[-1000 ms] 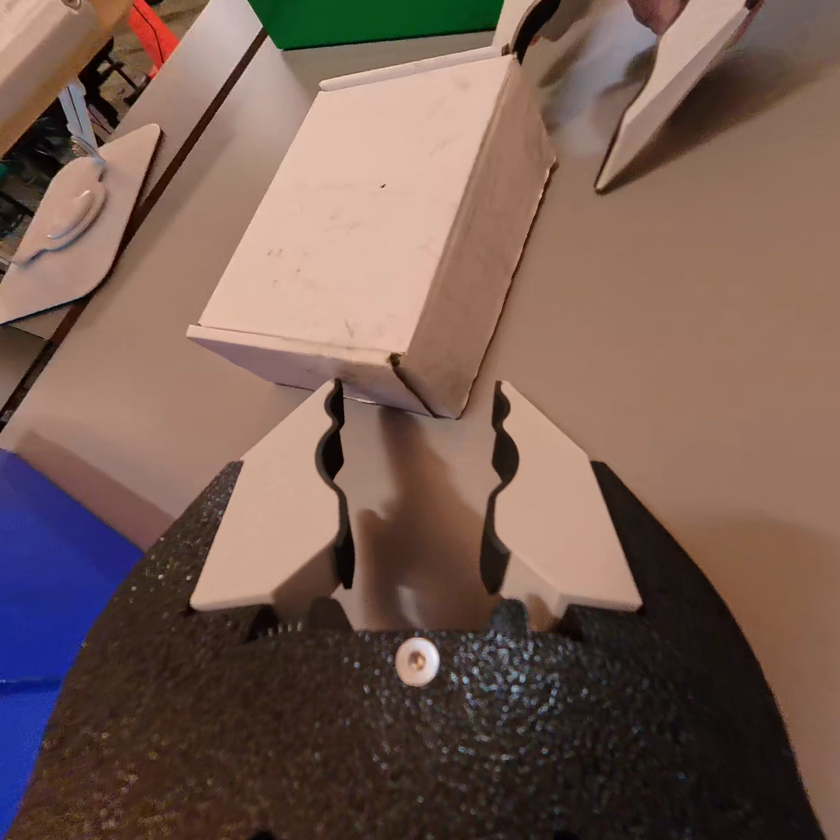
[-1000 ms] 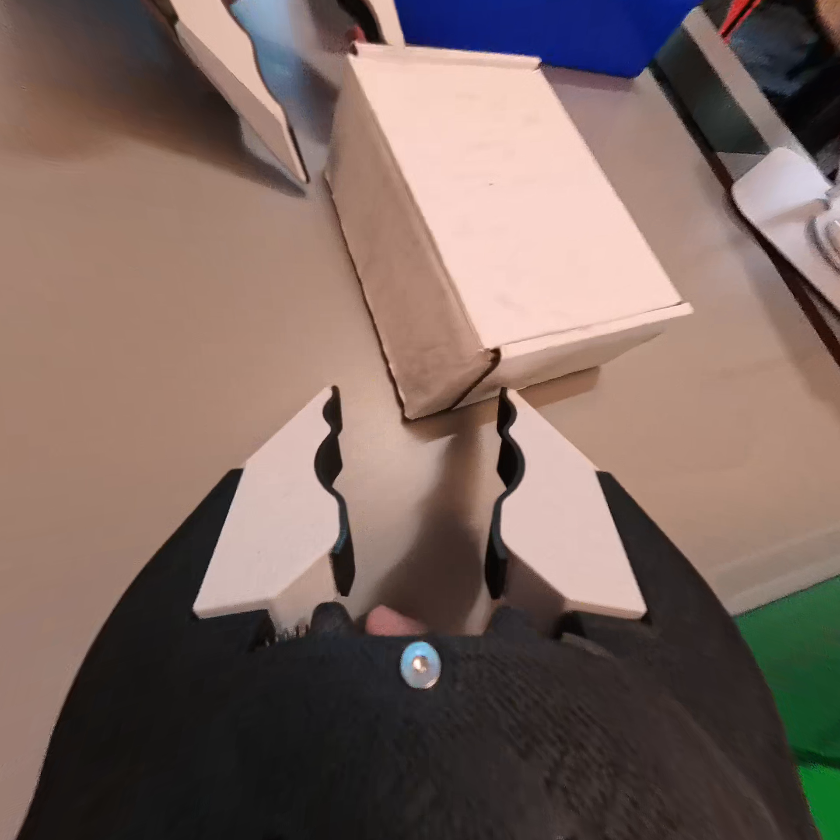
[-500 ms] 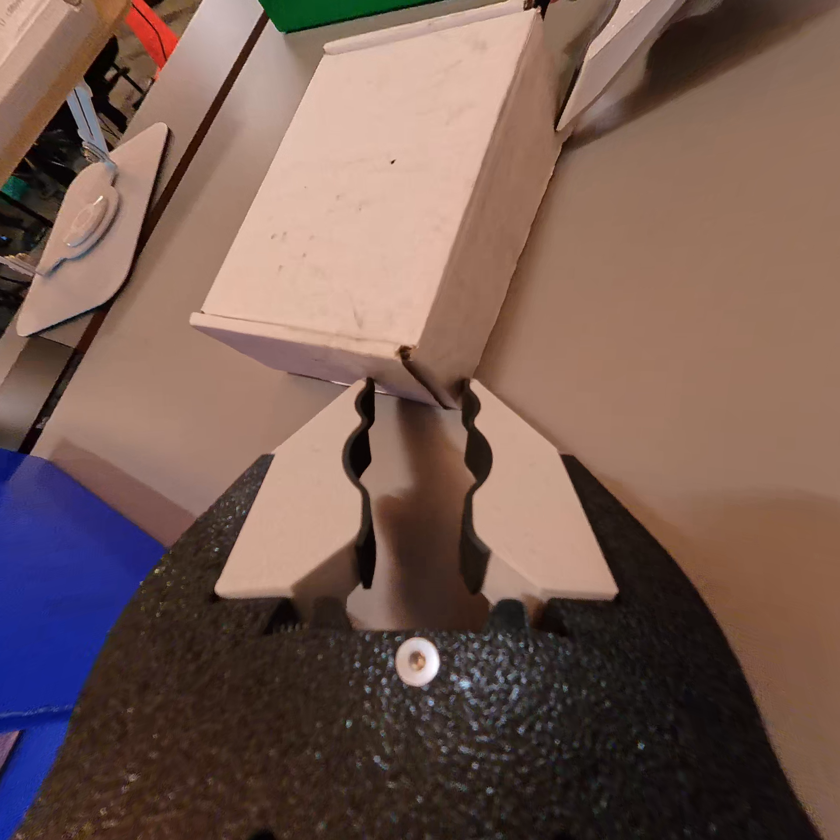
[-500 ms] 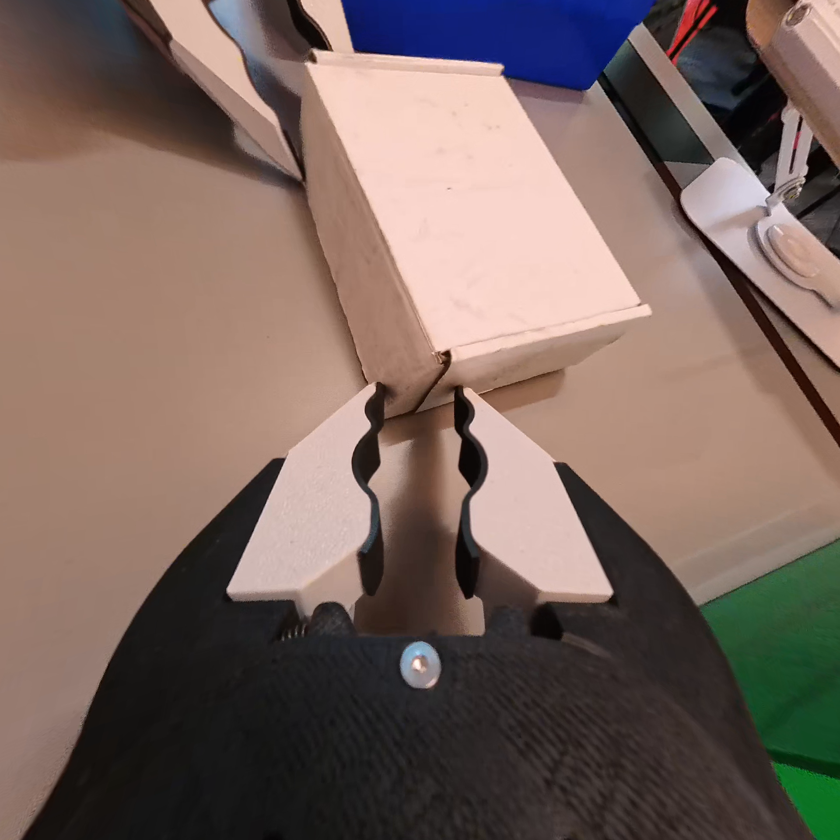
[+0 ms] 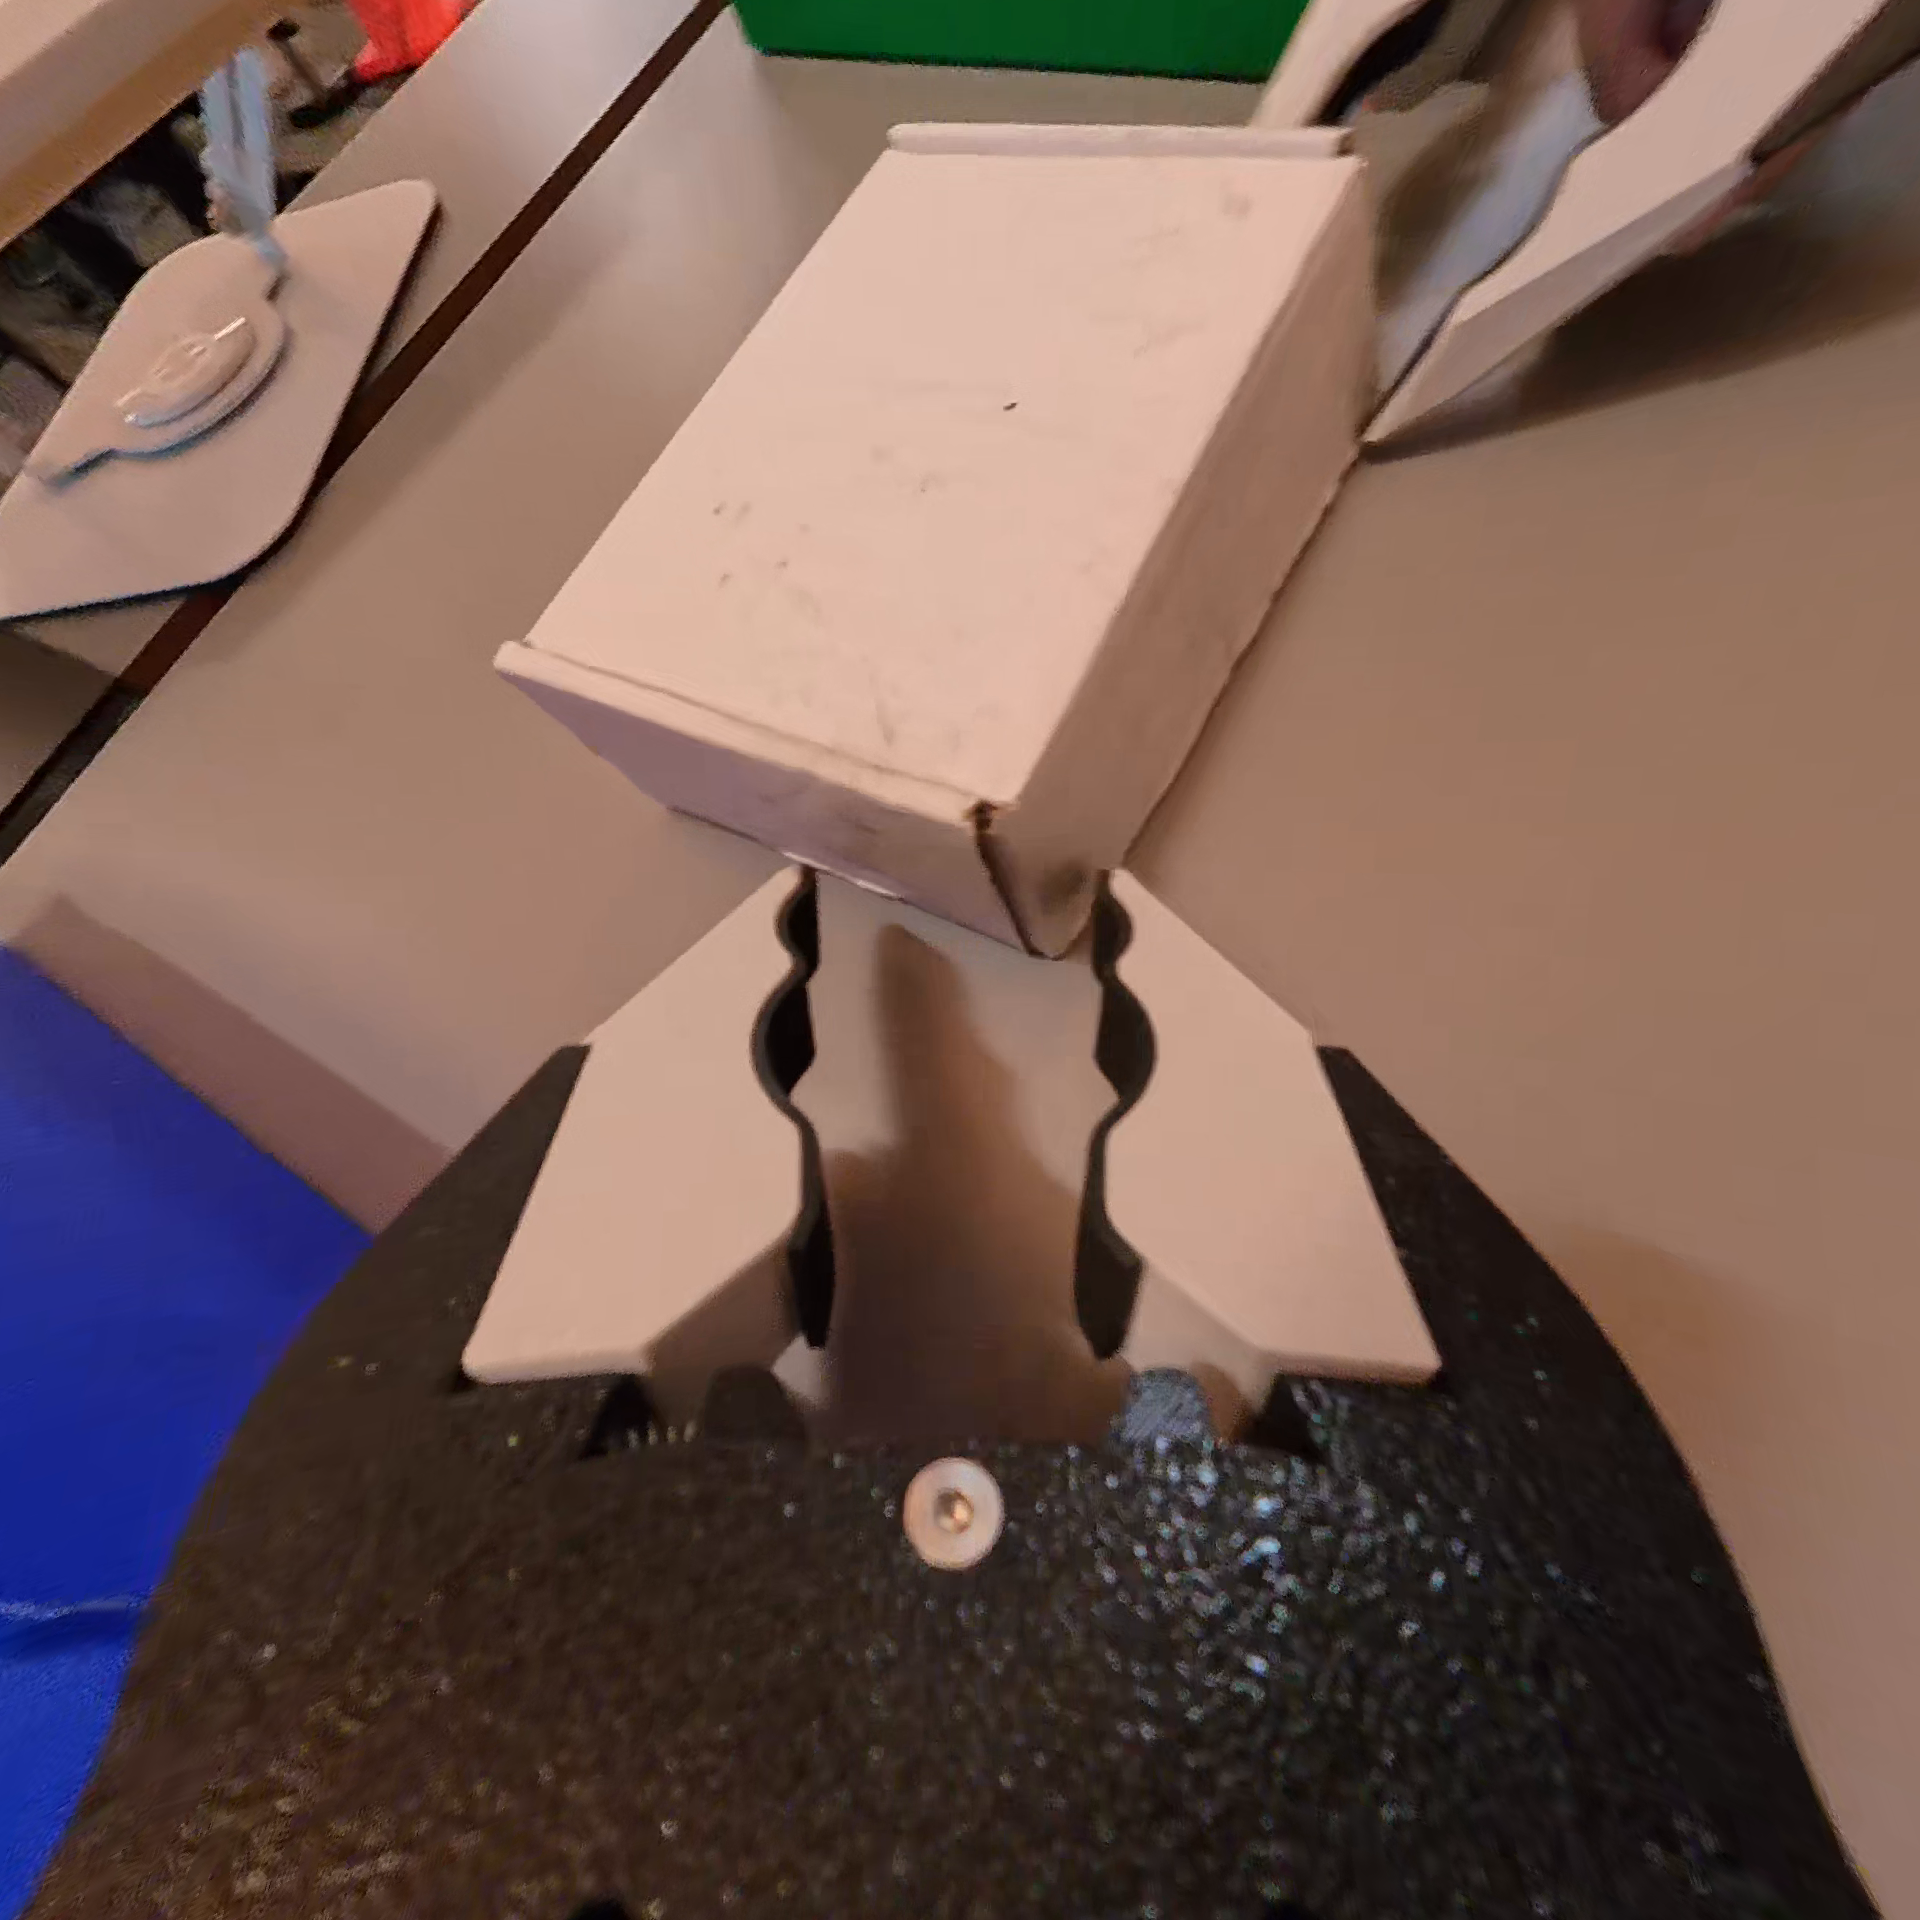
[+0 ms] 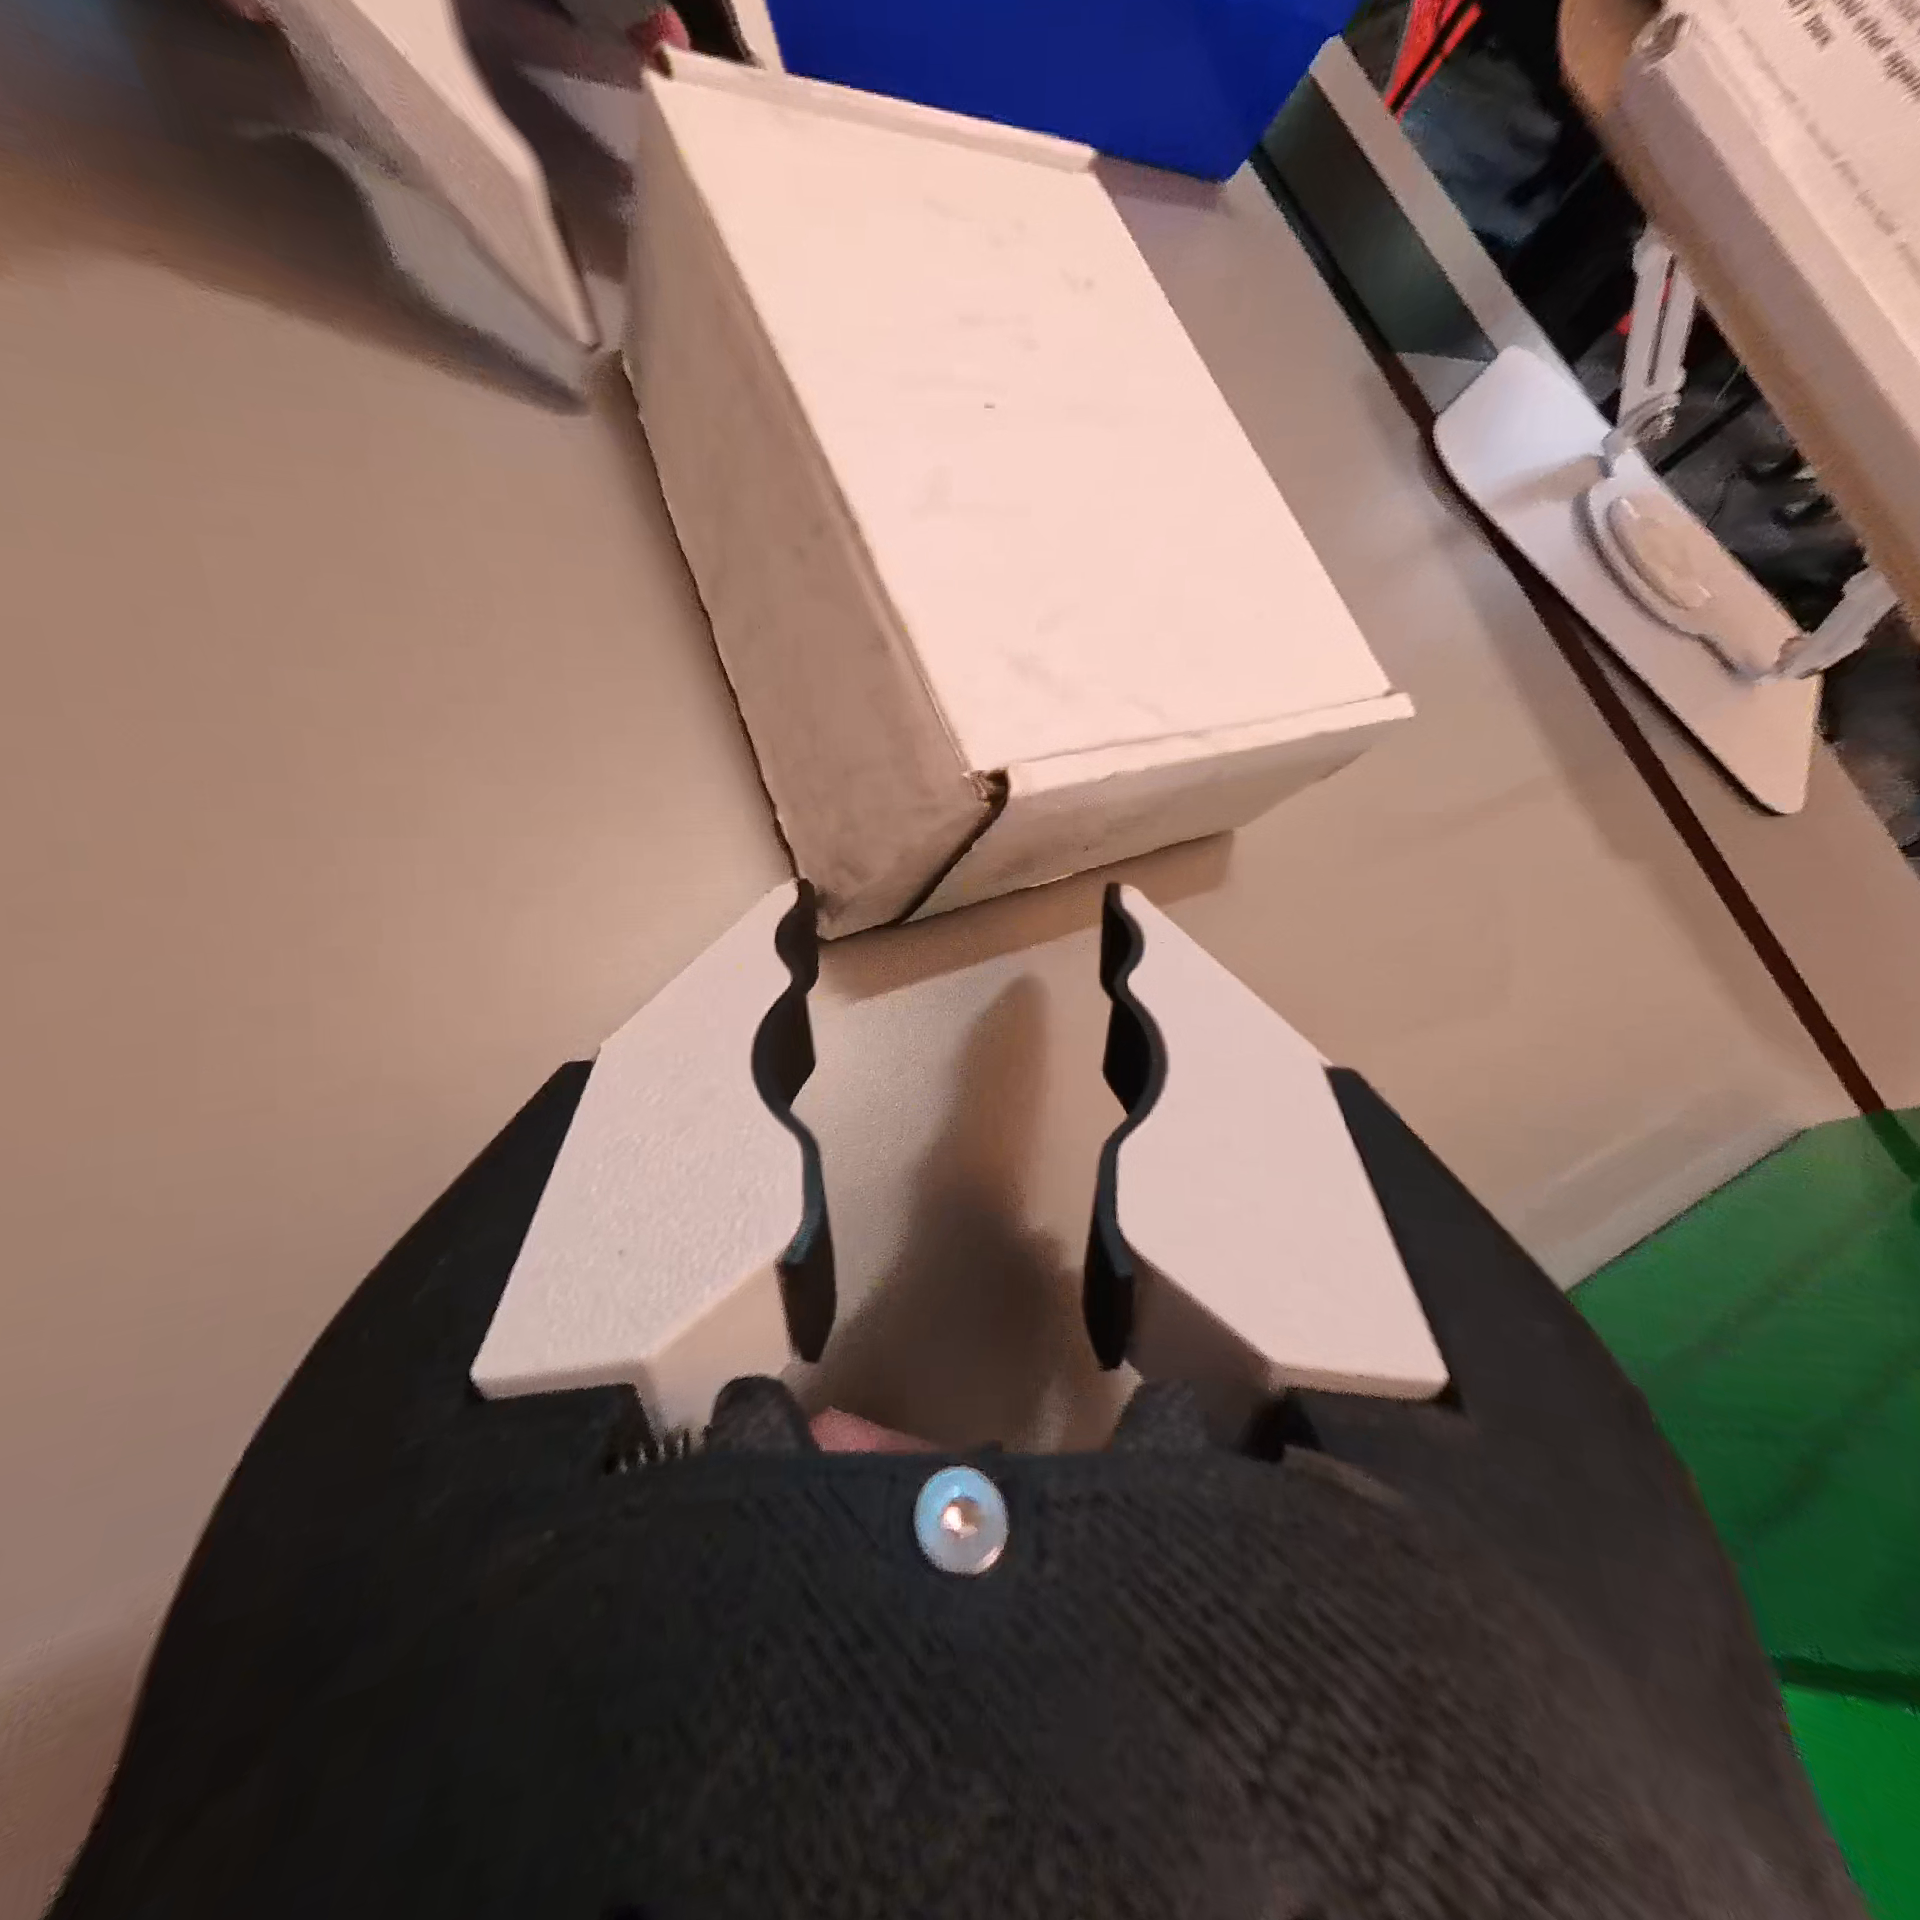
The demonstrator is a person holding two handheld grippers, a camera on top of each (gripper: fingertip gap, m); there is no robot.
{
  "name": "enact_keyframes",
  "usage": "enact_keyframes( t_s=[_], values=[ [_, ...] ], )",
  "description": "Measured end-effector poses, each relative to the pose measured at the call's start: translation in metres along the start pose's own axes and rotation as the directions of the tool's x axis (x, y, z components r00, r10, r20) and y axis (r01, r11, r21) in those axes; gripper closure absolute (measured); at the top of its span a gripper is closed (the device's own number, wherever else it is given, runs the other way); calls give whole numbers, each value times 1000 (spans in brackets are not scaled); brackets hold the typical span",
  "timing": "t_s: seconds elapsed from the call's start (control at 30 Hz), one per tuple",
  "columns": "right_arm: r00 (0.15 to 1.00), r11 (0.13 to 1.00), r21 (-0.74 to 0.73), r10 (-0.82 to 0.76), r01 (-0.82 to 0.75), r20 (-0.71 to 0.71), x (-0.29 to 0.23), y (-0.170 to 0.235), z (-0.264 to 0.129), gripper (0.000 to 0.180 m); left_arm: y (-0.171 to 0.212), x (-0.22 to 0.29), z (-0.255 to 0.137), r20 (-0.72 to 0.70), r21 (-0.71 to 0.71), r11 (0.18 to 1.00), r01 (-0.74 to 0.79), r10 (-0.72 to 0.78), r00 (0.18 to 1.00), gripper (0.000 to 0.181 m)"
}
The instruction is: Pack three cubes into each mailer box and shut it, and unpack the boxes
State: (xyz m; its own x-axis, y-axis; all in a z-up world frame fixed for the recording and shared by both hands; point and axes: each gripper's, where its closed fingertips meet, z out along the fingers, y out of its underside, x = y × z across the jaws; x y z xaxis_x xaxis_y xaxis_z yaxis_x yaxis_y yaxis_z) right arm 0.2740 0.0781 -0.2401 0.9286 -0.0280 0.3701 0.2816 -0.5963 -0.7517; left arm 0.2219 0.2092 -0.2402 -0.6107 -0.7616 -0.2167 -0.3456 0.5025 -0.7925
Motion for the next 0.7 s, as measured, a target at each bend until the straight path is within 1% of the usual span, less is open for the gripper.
enact_keyframes(
  t_s=[0.1, 0.17, 0.27, 0.4, 0.53, 0.7],
  values=[
    [998, 1000, -6, 1, -1, 62, -7, 0, 1, 138, 4, 4, 4, -12, -36, 999, -27, 26, 1000, 145],
    [997, 1000, -7, 0, 1, 77, -9, 0, 2, 143, 6, 5, 5, -6, -49, 997, -62, 62, 998, 144],
    [997, 1000, -3, -4, 4, 72, -8, 0, 1, 140, 6, 6, 6, -7, -50, 993, -104, 103, 995, 143],
    [997, 1000, -7, 5, -5, 74, -5, 4, -2, 139, 6, 5, 6, -7, -51, 993, -103, 102, 995, 144],
    [995, 1000, -13, 3, -2, 95, -8, 4, 0, 149, 6, 6, 7, -23, -50, 994, -102, 100, 995, 144],
    [996, 1000, -3, 19, -19, 92, -5, 2, 1, 141, 7, 5, 9, -36, -53, 994, -95, 93, 995, 146]
  ],
)
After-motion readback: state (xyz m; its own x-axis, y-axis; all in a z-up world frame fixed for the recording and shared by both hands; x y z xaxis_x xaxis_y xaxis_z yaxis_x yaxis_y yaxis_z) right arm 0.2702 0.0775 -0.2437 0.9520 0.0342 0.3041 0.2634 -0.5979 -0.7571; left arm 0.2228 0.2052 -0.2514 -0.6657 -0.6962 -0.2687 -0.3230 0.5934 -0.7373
